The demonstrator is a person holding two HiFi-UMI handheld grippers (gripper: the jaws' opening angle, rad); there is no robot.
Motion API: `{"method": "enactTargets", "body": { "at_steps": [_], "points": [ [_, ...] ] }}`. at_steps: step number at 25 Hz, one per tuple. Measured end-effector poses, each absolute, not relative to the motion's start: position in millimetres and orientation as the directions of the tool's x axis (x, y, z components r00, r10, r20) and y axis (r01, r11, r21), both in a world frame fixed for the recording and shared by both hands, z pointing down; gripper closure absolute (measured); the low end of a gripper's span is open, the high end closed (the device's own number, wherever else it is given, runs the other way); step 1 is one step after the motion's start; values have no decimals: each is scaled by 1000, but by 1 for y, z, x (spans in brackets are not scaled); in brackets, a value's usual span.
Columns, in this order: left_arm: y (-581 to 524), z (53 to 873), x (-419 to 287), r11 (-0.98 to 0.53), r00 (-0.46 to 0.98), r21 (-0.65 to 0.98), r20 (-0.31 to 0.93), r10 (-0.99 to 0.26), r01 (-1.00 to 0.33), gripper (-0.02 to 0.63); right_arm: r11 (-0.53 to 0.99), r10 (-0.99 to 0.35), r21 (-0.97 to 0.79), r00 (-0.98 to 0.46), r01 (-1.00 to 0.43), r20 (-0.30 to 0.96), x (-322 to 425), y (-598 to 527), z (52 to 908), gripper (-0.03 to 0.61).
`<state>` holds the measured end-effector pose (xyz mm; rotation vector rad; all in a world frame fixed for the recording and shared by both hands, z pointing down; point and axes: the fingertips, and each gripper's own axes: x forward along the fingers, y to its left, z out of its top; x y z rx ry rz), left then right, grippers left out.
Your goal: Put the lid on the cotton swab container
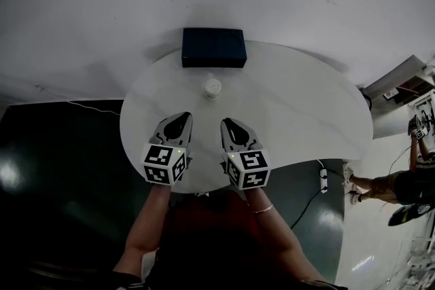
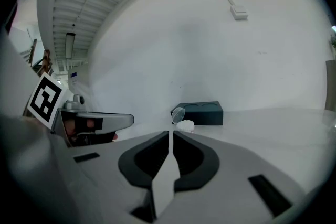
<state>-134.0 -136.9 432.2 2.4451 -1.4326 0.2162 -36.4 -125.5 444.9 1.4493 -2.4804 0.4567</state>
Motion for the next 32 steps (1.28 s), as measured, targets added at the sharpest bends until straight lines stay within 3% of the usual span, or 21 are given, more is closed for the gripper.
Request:
{"method": "enactTargets", "body": {
  "at_steps": [19, 24, 32],
  "points": [
    [-157, 436, -130, -470, 492, 147, 297, -818, -871, 589, 514, -765, -179, -542, -839, 346, -49, -143, 450, 557],
    [-164, 440, -128, -458, 482, 149, 309, -820, -876, 589, 527, -742, -191, -558, -828, 372, -46, -154, 459, 482],
    [-183, 447, -125, -448, 468, 139, 327, -821, -883, 589, 534, -718, -211, -572, -818, 397, -43, -176, 474, 456]
  ]
}}
